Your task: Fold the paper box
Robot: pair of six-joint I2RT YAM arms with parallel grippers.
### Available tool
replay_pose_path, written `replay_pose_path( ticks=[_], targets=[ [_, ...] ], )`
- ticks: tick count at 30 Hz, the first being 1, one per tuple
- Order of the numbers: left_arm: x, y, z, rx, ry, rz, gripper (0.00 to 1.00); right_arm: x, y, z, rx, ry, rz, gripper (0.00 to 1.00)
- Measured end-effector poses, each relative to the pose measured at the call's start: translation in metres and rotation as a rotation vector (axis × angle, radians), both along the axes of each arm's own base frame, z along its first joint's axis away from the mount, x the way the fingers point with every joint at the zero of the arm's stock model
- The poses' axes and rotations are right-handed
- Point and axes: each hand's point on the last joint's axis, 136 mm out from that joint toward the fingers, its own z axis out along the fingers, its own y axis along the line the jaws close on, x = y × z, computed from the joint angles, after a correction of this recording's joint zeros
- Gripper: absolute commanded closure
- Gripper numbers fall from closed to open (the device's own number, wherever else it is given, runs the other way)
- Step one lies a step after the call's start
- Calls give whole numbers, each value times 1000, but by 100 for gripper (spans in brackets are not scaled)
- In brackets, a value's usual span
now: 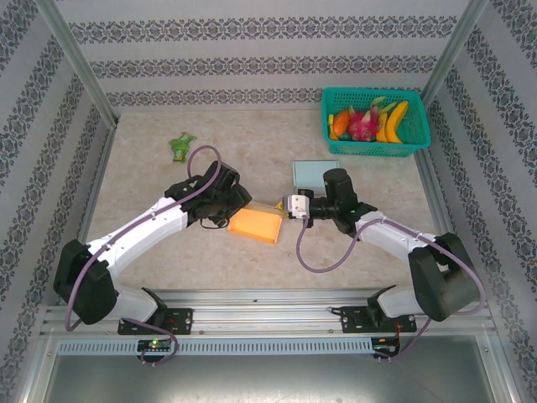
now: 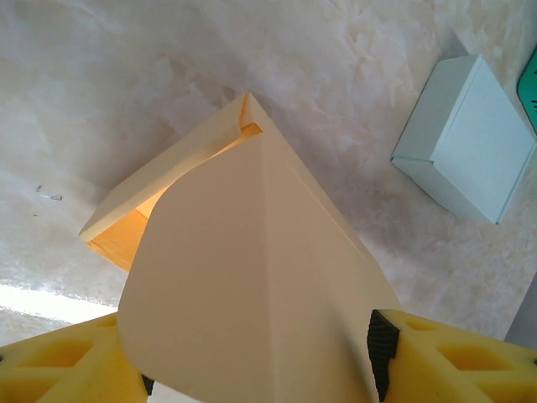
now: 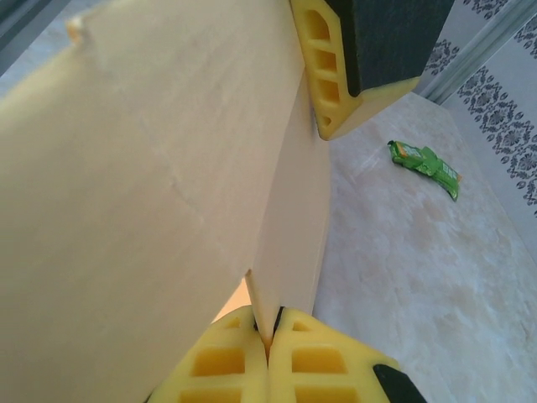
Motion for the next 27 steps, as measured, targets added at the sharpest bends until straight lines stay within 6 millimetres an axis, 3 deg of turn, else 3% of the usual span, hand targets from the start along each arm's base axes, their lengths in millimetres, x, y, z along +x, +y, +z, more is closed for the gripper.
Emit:
replay_pose_path(
  ticks=[7,19,27],
  targets=[
    [4,5,16,116,-93,-103,20,2,-1,-1,-2,2,-8,100],
    [-3,49,41,319,-268,-217,15,4,-5,-6,-11,20,-18,100],
    [6,25,22,270,-255,-293,15,4,-5,-7,-12,24,-18,100]
  ],
)
